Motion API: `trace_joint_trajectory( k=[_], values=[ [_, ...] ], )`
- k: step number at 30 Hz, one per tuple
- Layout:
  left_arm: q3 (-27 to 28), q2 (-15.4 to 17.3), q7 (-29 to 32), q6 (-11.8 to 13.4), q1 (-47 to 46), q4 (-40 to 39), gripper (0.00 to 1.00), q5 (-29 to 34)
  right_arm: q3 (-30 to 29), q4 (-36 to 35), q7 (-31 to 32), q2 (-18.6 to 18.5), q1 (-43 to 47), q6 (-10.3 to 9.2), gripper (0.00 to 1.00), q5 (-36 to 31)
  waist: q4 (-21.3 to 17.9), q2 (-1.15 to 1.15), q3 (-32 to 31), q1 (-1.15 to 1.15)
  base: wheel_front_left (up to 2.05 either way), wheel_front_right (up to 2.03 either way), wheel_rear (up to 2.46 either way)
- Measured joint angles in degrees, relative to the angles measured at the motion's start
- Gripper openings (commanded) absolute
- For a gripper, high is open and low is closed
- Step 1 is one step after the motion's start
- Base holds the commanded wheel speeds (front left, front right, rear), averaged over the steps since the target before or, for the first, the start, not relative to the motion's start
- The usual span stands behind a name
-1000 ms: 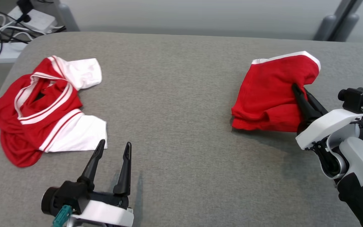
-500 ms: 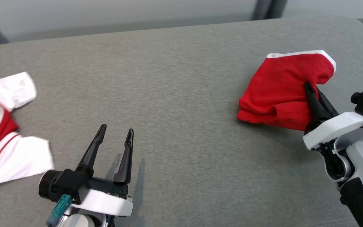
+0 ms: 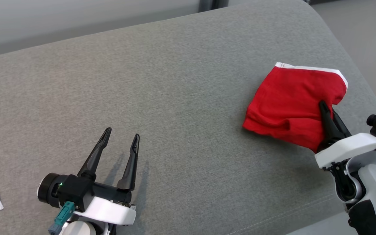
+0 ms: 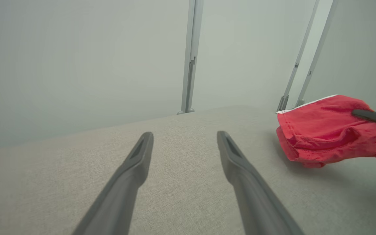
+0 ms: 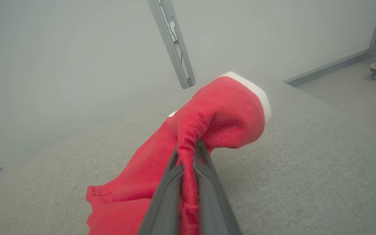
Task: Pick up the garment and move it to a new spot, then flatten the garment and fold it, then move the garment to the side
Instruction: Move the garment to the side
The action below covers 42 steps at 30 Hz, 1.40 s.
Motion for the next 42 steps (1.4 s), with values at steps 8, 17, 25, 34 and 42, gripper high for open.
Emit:
trace_joint_trajectory(
  k=[8, 17, 25, 34, 42],
  values=[
    [0.1, 0.4, 0.0, -0.6, 0.0, -0.3, 1.0, 0.3, -3.7, -1.4, 0.0, 1.8, 3.7, 0.0, 0.0, -1.2, -3.7, 0.0, -0.3, 0.0, 0.0, 0.0, 0.0],
    [-0.1, 1.1, 0.0, -0.7, 0.1, -1.0, 1.0, 0.5, -4.7, -2.2, 0.0, 2.7, 6.1, 0.0, 0.0, -2.3, -6.8, 0.0, -0.8, 0.0, 0.0, 0.0, 0.0],
    [-0.4, 1.7, 0.0, -0.7, 0.2, -1.0, 1.0, 0.5, -6.4, -3.1, 0.0, 3.8, 6.6, 0.0, 0.0, -2.4, -7.7, 0.0, -0.4, 0.0, 0.0, 0.0, 0.0],
    [-0.5, 2.9, 0.0, -0.7, 0.1, -1.3, 1.0, 0.5, -12.6, -5.7, 0.0, 5.8, 5.3, 0.0, 0.0, -3.2, -6.7, 0.0, 1.6, 0.0, 0.0, 0.0, 0.0],
    [-1.2, 3.8, 0.0, -0.7, -1.9, -3.5, 1.0, 0.8, -19.1, -7.6, -0.1, 8.3, -3.6, 0.0, 0.0, -7.4, -5.0, 0.0, 5.1, 0.0, 0.0, 0.0, 0.0]
  ],
)
